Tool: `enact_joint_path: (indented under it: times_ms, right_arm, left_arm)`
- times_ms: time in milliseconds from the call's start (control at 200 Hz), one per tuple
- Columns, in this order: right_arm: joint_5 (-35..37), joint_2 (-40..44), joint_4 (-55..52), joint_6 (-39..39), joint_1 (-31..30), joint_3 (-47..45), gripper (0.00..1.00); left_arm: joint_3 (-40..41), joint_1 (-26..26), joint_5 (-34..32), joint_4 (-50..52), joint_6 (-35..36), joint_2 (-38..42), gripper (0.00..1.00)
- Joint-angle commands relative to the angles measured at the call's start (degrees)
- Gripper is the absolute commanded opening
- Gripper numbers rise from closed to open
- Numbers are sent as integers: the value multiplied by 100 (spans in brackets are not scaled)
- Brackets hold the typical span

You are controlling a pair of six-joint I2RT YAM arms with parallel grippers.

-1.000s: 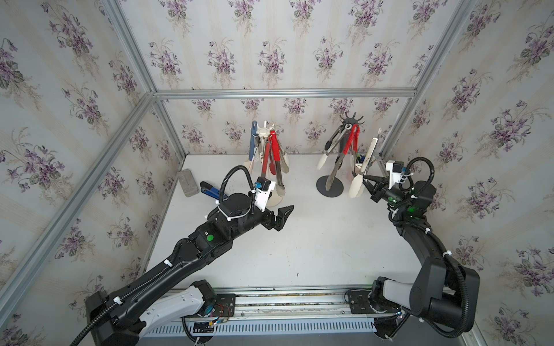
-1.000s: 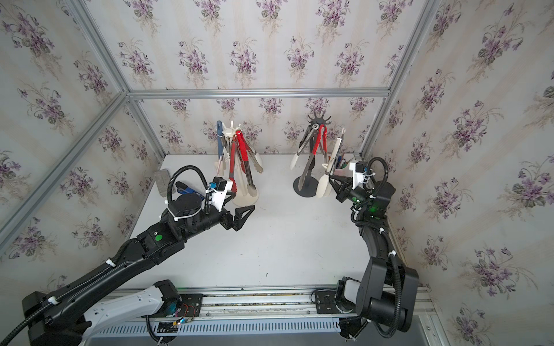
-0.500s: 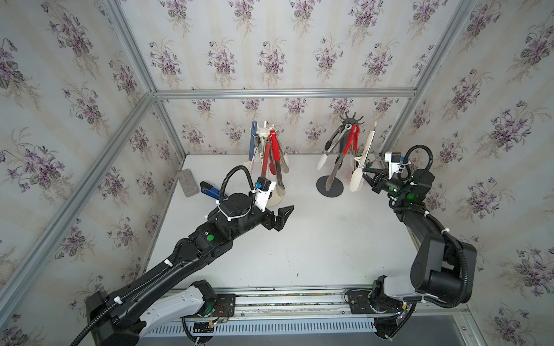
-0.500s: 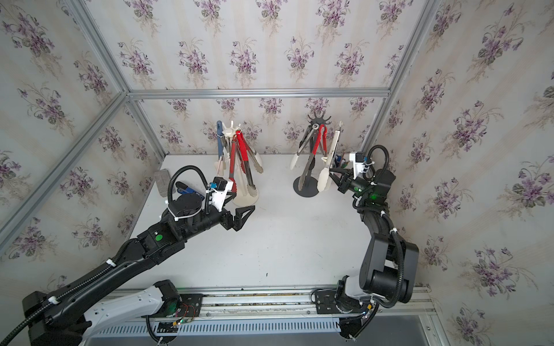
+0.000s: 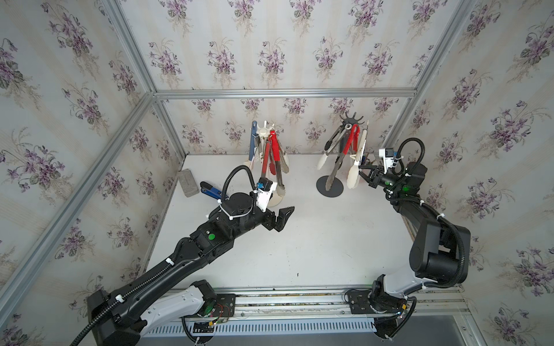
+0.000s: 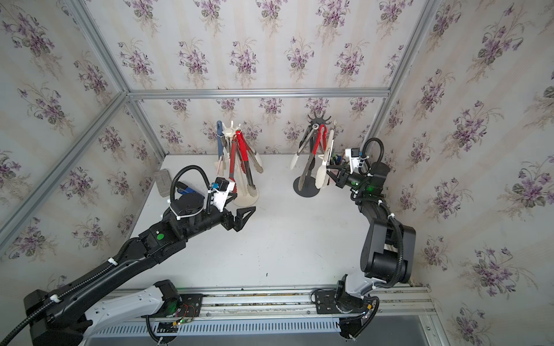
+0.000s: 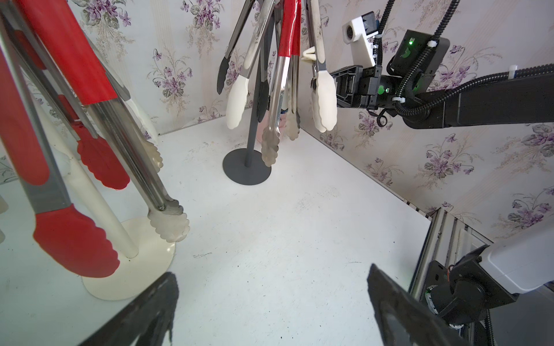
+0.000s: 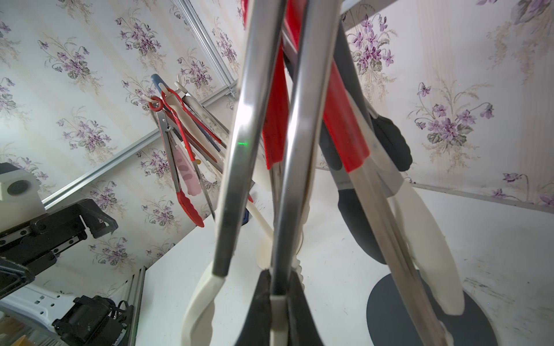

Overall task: Hang food tongs on kitchen utensil racks
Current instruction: Hang the food tongs on the rack.

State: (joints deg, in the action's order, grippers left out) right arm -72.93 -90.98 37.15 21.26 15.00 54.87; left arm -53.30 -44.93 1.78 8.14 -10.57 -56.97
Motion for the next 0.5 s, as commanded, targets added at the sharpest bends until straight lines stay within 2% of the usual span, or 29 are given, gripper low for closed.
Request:
enact_joint_path:
  times_ms: [0, 495]
  right_arm:
    - [-152, -101, 91, 48, -49, 93, 0]
    - [-275, 17, -162, -119, -69, 123, 0]
  left_arm:
    - [-52, 5, 22, -40, 81, 19, 99]
    - [-10, 5, -24, -5, 96, 54, 99]
